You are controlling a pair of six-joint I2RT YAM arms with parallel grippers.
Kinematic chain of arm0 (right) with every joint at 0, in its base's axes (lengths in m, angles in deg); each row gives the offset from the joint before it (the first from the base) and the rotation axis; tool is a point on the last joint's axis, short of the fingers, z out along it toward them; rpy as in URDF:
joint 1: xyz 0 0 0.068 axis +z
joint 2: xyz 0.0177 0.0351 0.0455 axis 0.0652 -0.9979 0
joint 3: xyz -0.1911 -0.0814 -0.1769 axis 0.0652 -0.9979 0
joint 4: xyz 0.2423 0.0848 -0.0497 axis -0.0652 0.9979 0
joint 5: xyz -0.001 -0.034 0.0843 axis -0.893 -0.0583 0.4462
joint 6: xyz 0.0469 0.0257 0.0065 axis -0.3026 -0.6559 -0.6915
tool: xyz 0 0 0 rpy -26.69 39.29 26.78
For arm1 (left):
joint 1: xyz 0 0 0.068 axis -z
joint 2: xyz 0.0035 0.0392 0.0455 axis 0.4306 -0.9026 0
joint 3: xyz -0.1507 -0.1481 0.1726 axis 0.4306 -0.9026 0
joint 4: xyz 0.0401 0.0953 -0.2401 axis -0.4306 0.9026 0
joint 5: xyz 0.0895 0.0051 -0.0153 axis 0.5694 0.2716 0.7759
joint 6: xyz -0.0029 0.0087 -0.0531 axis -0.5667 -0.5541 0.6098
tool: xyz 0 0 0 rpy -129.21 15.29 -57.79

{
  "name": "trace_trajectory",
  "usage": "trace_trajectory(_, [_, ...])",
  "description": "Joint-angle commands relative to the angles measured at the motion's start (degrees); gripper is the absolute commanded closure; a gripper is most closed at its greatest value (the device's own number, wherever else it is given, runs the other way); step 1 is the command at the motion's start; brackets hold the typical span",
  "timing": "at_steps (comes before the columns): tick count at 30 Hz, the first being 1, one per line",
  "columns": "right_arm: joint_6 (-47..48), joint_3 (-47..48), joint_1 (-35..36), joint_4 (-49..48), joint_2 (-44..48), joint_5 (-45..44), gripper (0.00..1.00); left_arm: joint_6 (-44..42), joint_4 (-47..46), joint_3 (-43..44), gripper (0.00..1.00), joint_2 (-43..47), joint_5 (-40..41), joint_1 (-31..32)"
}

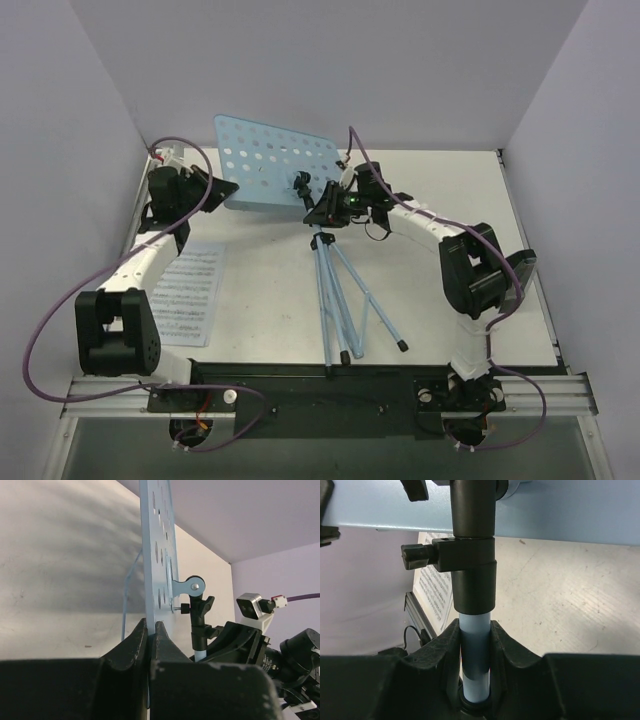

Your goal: Pack up the instrument practice props

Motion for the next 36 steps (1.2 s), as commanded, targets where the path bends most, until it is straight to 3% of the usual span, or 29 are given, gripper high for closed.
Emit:
trace_trajectory(1, [0.6, 5.0, 3.8, -5.0, 7.7, 3.5, 1.0, -3.1, 3.8, 4.1, 1.0, 5.3, -7.4, -1.8])
trace_trajectory(5, [2.2, 6.7, 6.0, -3.2, 8.1, -0.4, 1.0, -1.3, 5.6, 8.8, 1.0, 8.3, -10.1, -2.0])
trace_trajectory(9, [3.8, 9.8, 7.7, 0.4, 7.5, -6.0, 1.0, 0.0, 10.8, 15.1, 1.0, 10.8, -7.0, -0.8])
trace_trajectory(16, [1.3, 15.6, 9.1, -0.6, 3.9, -6.6, 1.0, -3.9, 20.3, 28.2, 1.0, 11.5, -4.1, 4.2])
trace_trajectory(28, [-2.9, 23.8, 7.3, -7.4, -6.1, -1.9, 1.0, -4.1, 30.0, 43.9, 1.0, 5.8, 10.0, 12.5])
trace_trajectory(32, [-4.0, 24.8, 7.3, -9.3, -7.6, -1.3, 1.0, -4.2, 40.2, 51.4, 1.0, 3.6, 17.8, 12.9])
trace_trajectory(34, [-4.5, 24.1, 7.3, -8.2, -7.4, -1.9, 0.95, -3.7, 42.2, 53.3, 1.0, 2.9, 19.1, 12.7])
trace_trajectory(36, [-3.5, 23.1, 6.6, -7.2, -6.7, -2.5, 0.71, -4.1, 41.4, 52.2, 1.0, 3.4, 17.9, 12.1])
